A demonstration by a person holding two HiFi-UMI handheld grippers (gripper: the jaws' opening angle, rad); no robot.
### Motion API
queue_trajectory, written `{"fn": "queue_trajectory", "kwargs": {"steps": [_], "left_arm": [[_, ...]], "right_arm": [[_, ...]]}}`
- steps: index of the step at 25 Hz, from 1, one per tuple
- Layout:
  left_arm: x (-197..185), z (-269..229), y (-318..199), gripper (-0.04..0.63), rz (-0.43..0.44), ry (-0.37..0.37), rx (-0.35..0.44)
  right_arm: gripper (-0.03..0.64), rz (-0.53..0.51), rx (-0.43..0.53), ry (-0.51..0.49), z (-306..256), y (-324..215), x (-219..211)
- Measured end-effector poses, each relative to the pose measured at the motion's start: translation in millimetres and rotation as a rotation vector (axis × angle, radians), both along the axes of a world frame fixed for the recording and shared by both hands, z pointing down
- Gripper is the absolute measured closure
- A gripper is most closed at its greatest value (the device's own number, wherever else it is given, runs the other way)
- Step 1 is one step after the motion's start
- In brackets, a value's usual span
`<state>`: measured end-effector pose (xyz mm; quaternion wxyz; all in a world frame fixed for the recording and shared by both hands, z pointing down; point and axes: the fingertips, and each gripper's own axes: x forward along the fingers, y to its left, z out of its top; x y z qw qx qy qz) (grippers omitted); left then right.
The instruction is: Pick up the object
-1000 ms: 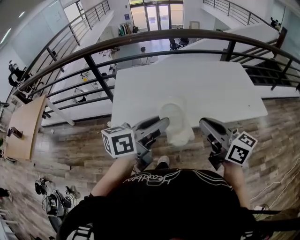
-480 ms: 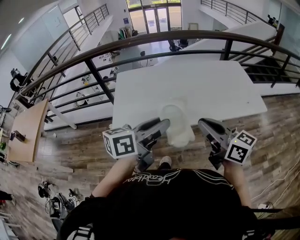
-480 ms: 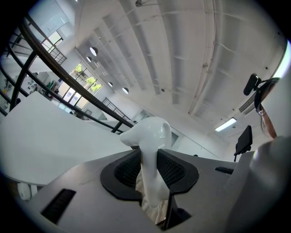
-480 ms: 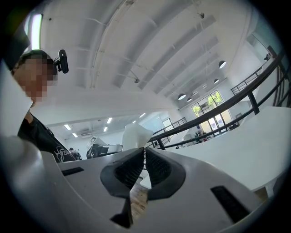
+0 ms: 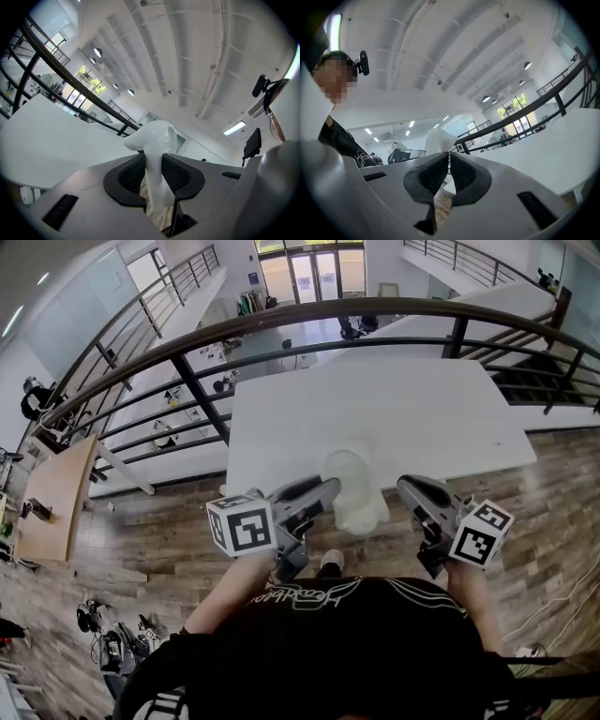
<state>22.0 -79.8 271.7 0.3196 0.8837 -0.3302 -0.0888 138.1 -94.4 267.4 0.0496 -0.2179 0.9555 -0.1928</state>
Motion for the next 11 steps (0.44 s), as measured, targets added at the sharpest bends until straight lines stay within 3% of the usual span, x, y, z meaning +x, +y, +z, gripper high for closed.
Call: {"fn": "queue_trajectory", "kwargs": {"steps": [11], "left_arm": [[-1.8, -1.6, -0.9, 0.479, -0.004, -0.030, 0.027]], "right_arm": [[0.594, 0.006, 0.000, 0.011, 3.1, -3.1, -1.9]]}}
